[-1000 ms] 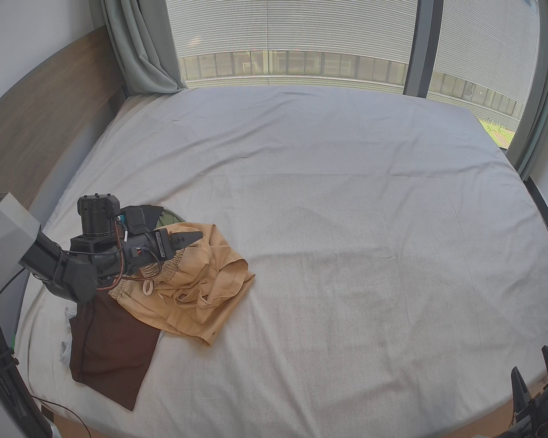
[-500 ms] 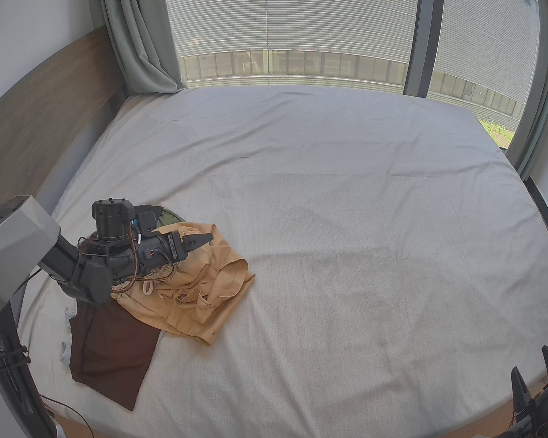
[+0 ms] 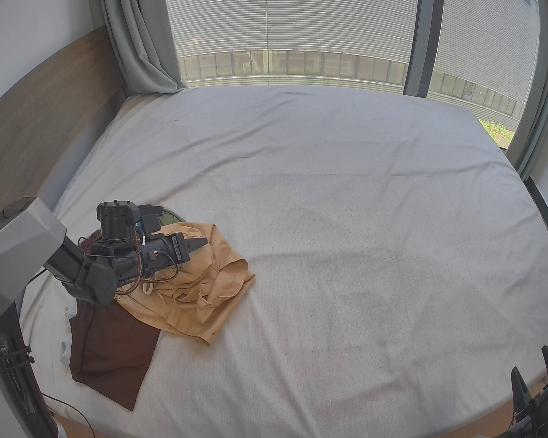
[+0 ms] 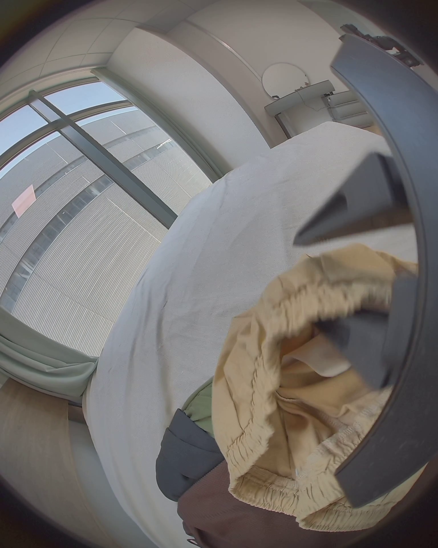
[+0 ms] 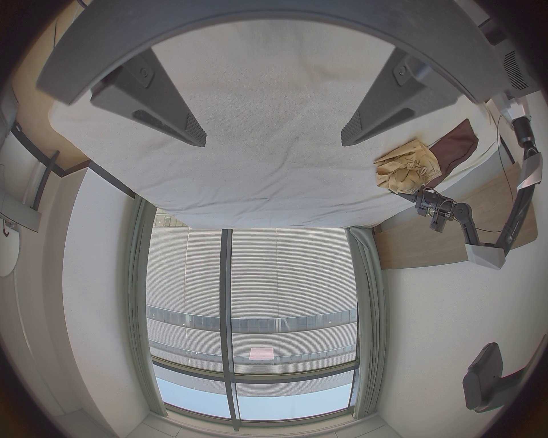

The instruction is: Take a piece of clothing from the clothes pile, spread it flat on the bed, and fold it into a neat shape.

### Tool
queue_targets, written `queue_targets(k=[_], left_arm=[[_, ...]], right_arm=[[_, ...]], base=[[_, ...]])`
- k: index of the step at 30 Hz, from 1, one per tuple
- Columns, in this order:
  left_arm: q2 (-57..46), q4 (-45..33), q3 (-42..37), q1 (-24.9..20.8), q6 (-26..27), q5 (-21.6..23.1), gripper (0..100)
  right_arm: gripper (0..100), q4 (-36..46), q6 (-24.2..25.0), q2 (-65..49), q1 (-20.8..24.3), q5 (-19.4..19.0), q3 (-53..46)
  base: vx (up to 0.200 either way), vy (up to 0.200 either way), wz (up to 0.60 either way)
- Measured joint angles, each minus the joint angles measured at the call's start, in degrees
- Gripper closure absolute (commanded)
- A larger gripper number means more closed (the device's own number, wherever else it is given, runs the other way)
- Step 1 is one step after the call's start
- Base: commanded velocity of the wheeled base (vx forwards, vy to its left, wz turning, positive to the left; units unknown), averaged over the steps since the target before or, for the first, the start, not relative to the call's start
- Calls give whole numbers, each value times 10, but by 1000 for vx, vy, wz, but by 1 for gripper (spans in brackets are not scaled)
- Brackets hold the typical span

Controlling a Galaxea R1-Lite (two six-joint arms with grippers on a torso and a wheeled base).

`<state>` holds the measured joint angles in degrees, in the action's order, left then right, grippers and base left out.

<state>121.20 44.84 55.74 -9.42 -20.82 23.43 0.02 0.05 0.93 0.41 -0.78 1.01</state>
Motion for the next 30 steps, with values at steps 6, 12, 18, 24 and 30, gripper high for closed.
queue_targets(k=[6, 12, 18, 24, 30], left_arm=[[2, 0, -14, 5, 3, 4, 100], [-18, 9, -46, 8, 1, 5, 100], [-59, 21, -103, 7, -6, 5, 100], [-96, 82, -169, 8, -32, 5, 100], [-125, 138, -229, 13, -43, 5, 100]], right_arm=[[0, 0, 0, 0, 0, 1, 0], [0, 0, 0, 0, 0, 1, 0], [0, 1, 1, 0, -1, 2, 0], [0, 1, 2, 0, -1, 2, 0], [0, 1, 1, 0, -1, 2, 0]], base=[[0, 0, 0], [0, 0, 0], [0, 0, 0], [0, 0, 0], [0, 0, 0]])
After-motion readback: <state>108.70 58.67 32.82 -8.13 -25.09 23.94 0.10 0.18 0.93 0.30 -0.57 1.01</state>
